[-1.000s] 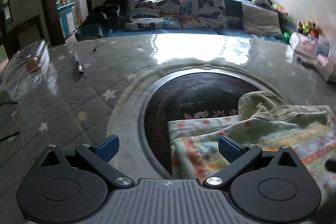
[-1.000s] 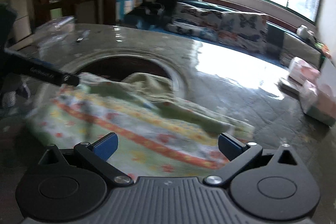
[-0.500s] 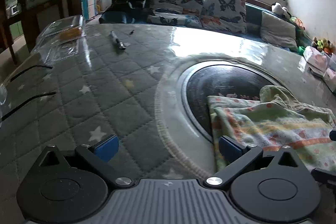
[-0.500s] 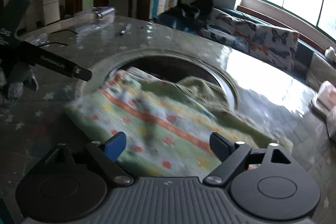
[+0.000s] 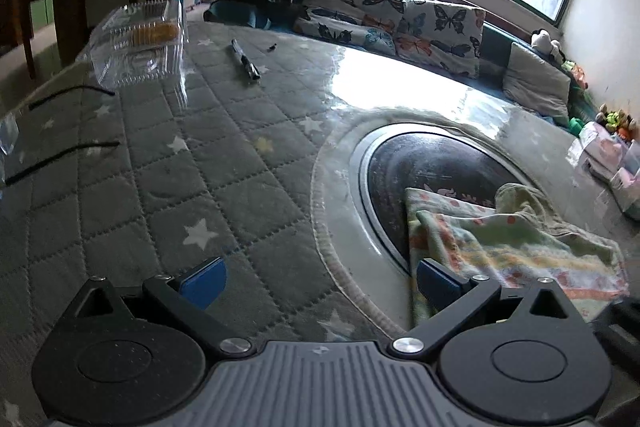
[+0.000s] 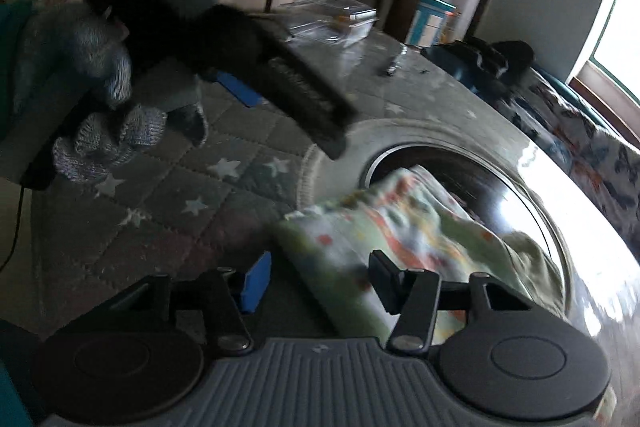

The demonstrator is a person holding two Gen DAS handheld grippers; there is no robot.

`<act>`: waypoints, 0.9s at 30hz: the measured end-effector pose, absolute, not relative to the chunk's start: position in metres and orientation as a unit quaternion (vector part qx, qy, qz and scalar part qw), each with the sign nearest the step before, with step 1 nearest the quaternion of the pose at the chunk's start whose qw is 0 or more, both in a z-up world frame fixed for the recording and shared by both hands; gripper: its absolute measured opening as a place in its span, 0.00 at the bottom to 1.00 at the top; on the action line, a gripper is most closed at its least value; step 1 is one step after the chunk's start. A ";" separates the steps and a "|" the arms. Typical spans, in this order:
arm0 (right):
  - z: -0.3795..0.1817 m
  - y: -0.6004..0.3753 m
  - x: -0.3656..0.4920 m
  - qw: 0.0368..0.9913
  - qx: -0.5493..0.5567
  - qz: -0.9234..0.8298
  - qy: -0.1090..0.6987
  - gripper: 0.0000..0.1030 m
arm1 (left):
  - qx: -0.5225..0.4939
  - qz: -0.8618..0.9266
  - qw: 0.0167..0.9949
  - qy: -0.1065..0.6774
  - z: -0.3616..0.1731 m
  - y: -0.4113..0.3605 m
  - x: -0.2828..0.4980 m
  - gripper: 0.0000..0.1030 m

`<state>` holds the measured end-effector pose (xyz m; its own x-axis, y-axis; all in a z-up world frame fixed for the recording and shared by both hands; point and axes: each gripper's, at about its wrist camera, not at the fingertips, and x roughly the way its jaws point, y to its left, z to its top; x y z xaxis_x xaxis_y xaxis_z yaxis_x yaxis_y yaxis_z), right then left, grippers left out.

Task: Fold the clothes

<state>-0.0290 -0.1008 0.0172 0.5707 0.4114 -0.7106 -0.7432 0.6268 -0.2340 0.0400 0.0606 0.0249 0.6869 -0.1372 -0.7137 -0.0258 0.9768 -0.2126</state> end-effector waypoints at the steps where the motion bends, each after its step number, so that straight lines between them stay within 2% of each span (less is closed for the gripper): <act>1: 0.015 -0.097 -0.028 0.844 -0.268 0.342 0.314 0.49 | -0.111 -0.034 0.910 0.397 0.025 0.061 0.041 1.00; 5: 0.012 -0.094 -0.024 0.849 -0.258 0.334 0.318 0.30 | -0.154 -0.050 0.899 0.407 0.024 0.063 0.042 1.00; 9: 0.020 -0.104 -0.020 0.857 -0.219 0.337 0.322 0.18 | -0.194 -0.067 0.886 0.415 0.023 0.057 0.045 1.00; 18: 0.043 -0.136 -0.021 0.875 -0.138 0.341 0.315 0.14 | -0.261 -0.089 0.857 0.436 0.023 0.037 0.054 0.99; 22: 0.048 -0.148 -0.026 0.878 -0.119 0.346 0.310 0.13 | -0.279 -0.097 0.847 0.442 0.022 0.030 0.055 0.88; 25: 0.048 -0.154 -0.031 0.878 -0.112 0.350 0.308 0.13 | -0.292 -0.105 0.839 0.448 0.019 0.028 0.057 0.72; 26: 0.048 -0.154 -0.032 0.877 -0.111 0.352 0.308 0.13 | -0.297 -0.105 0.836 0.450 0.017 0.028 0.057 0.61; 27: 0.048 -0.155 -0.033 0.876 -0.111 0.353 0.308 0.13 | -0.302 -0.105 0.833 0.452 0.015 0.028 0.057 0.56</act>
